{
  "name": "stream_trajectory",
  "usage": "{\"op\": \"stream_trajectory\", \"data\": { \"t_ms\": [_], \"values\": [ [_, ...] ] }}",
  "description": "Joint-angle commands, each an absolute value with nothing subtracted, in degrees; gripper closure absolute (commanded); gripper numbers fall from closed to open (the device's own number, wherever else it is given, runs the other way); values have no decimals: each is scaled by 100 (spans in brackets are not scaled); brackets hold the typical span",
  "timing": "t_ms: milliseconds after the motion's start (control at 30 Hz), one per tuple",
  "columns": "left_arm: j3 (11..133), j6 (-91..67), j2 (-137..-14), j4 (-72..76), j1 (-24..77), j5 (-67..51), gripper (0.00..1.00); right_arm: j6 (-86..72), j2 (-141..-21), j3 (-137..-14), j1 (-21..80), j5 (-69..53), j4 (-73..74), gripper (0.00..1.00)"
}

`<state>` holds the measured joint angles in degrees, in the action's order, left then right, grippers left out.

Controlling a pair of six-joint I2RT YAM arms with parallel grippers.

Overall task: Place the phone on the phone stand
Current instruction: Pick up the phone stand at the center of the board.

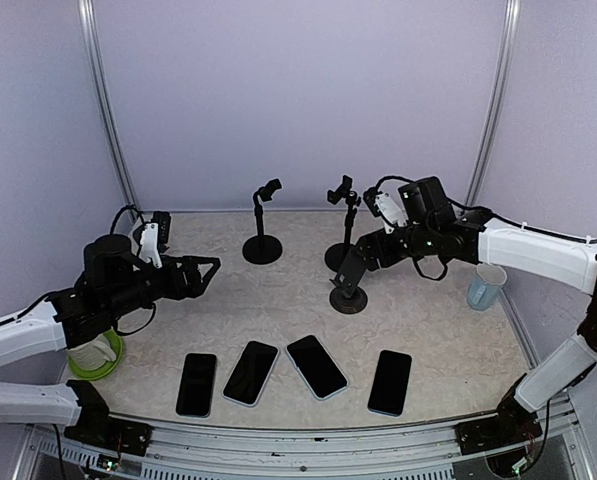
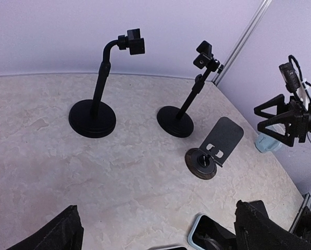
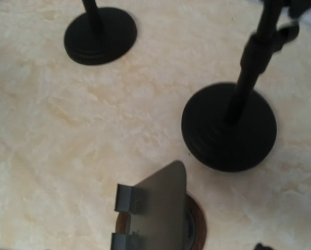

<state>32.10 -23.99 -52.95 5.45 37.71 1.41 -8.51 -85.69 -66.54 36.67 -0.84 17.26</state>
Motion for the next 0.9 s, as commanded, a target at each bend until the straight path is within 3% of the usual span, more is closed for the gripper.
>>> {"op": "stream_trajectory", "data": {
  "t_ms": [0,233,533,867],
  "values": [
    [3195,-2365,-5154,411,3810,429,1,-1138,-8775,-6458,3635,-7,1310,22],
    [3209,-2359,-5217,369,3806,464,1,-1296,-8974,-6302,3488,-230,1051,34],
    [3261,-2311,-5268,388,3806,510,1,-1362,-9228,-6128,3260,-444,746,40],
    [3214,-2305,-5273,393,3806,543,1,-1383,-9456,-6203,3190,-1233,591,70]
  ]
}}
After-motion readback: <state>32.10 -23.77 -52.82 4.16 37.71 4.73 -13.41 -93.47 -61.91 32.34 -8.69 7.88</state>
